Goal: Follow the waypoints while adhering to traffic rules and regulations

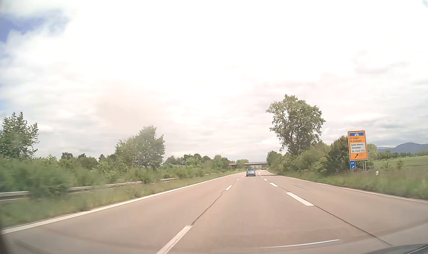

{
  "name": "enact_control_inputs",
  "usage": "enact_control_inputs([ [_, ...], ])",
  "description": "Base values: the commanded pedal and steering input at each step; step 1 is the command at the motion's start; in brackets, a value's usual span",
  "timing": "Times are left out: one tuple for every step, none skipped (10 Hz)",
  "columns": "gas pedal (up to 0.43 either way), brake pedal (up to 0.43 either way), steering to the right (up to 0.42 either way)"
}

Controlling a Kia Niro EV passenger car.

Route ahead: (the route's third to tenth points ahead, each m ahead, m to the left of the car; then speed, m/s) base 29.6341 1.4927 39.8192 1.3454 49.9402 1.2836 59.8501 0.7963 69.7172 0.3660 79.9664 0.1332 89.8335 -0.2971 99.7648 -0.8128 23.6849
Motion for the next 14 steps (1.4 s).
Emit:
enact_control_inputs([
  [0.177, 0.000, 0.003],
  [0.177, 0.000, 0.004],
  [0.177, 0.000, 0.004],
  [0.177, 0.000, 0.003],
  [0.177, 0.000, 0.003],
  [0.177, 0.000, 0.003],
  [0.177, 0.000, 0.003],
  [0.177, 0.000, 0.003],
  [0.177, 0.000, 0.003],
  [0.177, 0.000, 0.004],
  [0.177, 0.000, 0.003],
  [0.177, 0.000, 0.002],
  [0.177, 0.000, 0.002],
  [0.177, 0.000, 0.001],
])
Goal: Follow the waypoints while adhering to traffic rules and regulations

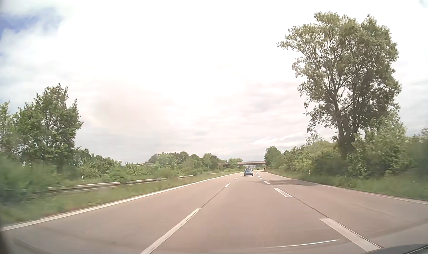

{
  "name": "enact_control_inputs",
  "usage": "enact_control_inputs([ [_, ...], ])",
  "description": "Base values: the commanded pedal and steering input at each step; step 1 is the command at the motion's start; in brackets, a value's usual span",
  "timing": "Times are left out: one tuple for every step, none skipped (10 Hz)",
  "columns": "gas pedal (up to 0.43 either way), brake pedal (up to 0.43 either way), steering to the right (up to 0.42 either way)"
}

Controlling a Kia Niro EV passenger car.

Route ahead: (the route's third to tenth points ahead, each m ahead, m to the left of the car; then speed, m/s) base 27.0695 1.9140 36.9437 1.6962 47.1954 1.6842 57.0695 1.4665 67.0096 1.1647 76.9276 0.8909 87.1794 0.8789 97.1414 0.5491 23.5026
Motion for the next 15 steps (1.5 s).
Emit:
enact_control_inputs([
  [0.177, 0.000, 0.001],
  [0.177, 0.000, 0.001],
  [0.177, 0.000, 0.001],
  [0.177, 0.000, 0.001],
  [0.177, 0.000, 0.001],
  [0.177, 0.000, 0.001],
  [0.177, 0.000, 0.001],
  [0.177, 0.000, 0.001],
  [0.177, 0.000, 0.001],
  [0.177, 0.000, 0.001],
  [0.177, 0.000, 0.001],
  [0.177, 0.000, 0.001],
  [0.177, 0.000, 0.001],
  [0.177, 0.000, 0.001],
  [0.177, 0.000, 0.001],
])
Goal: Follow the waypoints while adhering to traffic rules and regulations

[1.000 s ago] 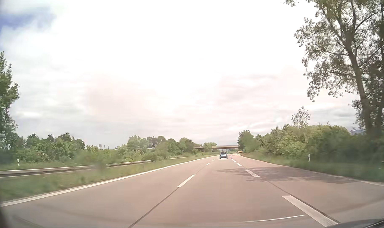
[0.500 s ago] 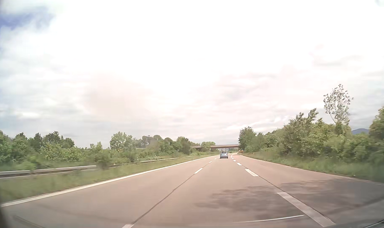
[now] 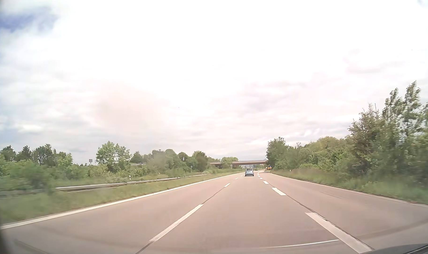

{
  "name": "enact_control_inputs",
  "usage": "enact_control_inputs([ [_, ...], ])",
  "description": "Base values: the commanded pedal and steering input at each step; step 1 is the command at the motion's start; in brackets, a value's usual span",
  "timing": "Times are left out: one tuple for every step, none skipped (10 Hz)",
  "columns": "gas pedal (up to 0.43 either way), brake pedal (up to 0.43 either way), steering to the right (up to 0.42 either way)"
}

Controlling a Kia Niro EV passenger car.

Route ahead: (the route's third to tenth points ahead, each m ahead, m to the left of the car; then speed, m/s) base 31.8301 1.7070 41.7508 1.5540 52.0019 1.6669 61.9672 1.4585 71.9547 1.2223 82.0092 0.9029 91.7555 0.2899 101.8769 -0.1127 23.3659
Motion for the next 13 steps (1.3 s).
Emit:
enact_control_inputs([
  [0.177, 0.000, 0.002],
  [0.177, 0.000, 0.001],
  [0.177, 0.000, 0.002],
  [0.177, 0.000, 0.001],
  [0.177, 0.000, 0.001],
  [0.177, 0.000, 0.001],
  [0.177, 0.000, 0.001],
  [0.177, 0.000, 0.001],
  [0.177, 0.000, 0.001],
  [0.177, 0.000, 0.001],
  [0.177, 0.000, 0.002],
  [0.177, 0.000, 0.002],
  [0.177, 0.000, 0.002],
])
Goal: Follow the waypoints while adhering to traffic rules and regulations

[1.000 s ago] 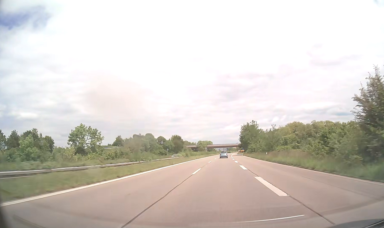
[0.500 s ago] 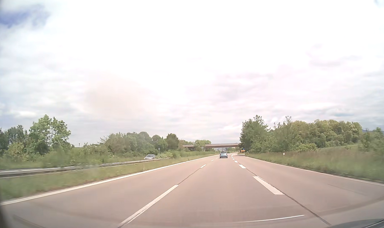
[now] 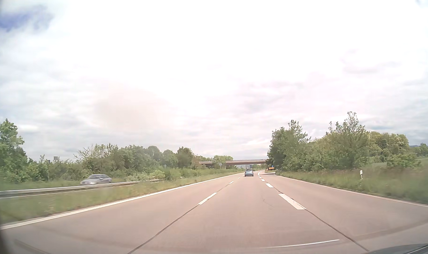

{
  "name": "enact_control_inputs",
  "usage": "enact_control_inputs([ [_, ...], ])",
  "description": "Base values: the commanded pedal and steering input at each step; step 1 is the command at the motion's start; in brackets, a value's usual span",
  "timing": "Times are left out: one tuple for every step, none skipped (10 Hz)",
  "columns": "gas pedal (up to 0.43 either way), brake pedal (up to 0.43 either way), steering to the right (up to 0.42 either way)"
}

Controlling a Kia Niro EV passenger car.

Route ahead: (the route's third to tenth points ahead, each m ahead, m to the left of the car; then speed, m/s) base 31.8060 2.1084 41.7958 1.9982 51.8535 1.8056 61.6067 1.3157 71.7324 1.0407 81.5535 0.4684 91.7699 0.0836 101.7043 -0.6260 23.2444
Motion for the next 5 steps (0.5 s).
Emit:
enact_control_inputs([
  [0.177, 0.000, 0.002],
  [0.177, 0.000, 0.002],
  [0.177, 0.000, 0.002],
  [0.177, 0.000, 0.002],
  [0.177, 0.000, 0.002],
])
